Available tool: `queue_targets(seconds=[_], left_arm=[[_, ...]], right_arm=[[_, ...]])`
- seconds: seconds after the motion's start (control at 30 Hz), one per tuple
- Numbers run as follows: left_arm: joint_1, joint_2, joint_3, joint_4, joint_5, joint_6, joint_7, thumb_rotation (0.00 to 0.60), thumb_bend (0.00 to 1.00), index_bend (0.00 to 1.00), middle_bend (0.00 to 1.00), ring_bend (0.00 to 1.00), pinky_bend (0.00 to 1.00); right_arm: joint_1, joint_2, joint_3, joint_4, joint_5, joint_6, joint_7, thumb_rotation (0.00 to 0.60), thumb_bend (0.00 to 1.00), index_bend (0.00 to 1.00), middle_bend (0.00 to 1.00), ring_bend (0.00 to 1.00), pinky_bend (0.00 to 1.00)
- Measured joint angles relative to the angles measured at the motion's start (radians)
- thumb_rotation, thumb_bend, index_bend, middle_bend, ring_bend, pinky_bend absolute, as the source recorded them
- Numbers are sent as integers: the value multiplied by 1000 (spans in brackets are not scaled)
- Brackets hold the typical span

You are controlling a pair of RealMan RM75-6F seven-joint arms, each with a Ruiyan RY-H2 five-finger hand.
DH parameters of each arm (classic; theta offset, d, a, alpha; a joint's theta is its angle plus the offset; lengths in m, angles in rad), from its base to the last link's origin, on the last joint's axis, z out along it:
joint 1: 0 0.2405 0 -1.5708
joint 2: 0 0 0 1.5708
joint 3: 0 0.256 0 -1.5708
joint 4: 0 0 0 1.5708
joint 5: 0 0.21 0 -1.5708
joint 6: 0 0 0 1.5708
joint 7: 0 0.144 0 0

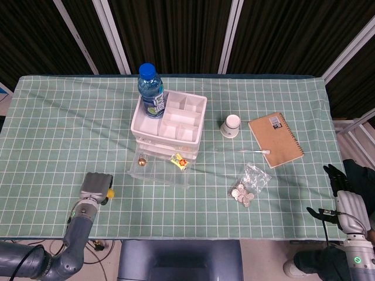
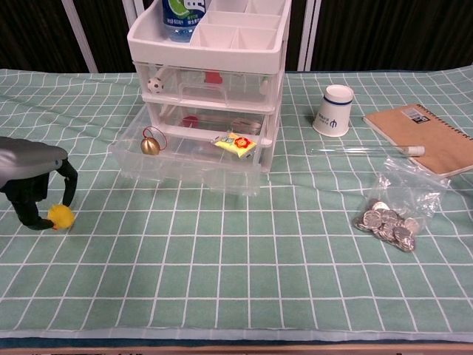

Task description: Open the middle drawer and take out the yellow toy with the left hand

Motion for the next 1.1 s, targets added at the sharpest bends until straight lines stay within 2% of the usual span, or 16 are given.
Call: queue_targets(seconds=[0.1,0.27,0.4,0.57,0.67,0.77,0.83,0.93,1.03,1.1], left_arm=[[-1,-38,1,33,6,-5,4,600,319,488,1000,1000,1000],[-5,-83,-7,69,11,-4,17,600,233,444,1000,1000,1000],[-6,-93,-12,74,11,0,22,600,142,384,1000,1000,1000],[1,-87,-17,62,33,15,13,600,108,328,1000,1000,1000],[9,-71,-17,40,78,35,-2,600,102,278,924,951,977],[26,-46,-10,9,157,64,-32,600,114,237,685,731,799],[42,-28,0,-11,221,87,-57,600,122,217,464,513,618],[79,10,30,-41,353,133,-109,600,126,147,226,250,384],[130,52,78,-57,507,187,-174,600,125,49,47,63,196],[174,82,116,-58,618,232,-231,600,121,10,2,7,90]], right_arm=[[0,0,0,0,0,0,1,600,65,0,0,0,223],[0,1,0,1,-1,0,3,600,65,0,0,0,223],[0,1,0,1,-1,0,3,600,66,0,0,0,223],[0,0,-1,1,-4,2,0,600,65,0,0,0,223],[0,0,-1,2,-4,3,0,600,65,0,0,0,223],[0,0,-1,3,-6,3,-2,600,65,0,0,0,222],[0,0,-2,5,-8,4,-6,600,64,0,0,0,222],[1,-3,-2,14,-14,11,-28,600,65,0,0,0,222],[1,-8,-4,25,-27,22,-55,600,65,0,0,0,222],[1,-12,-6,33,-37,29,-69,600,65,0,0,0,222]])
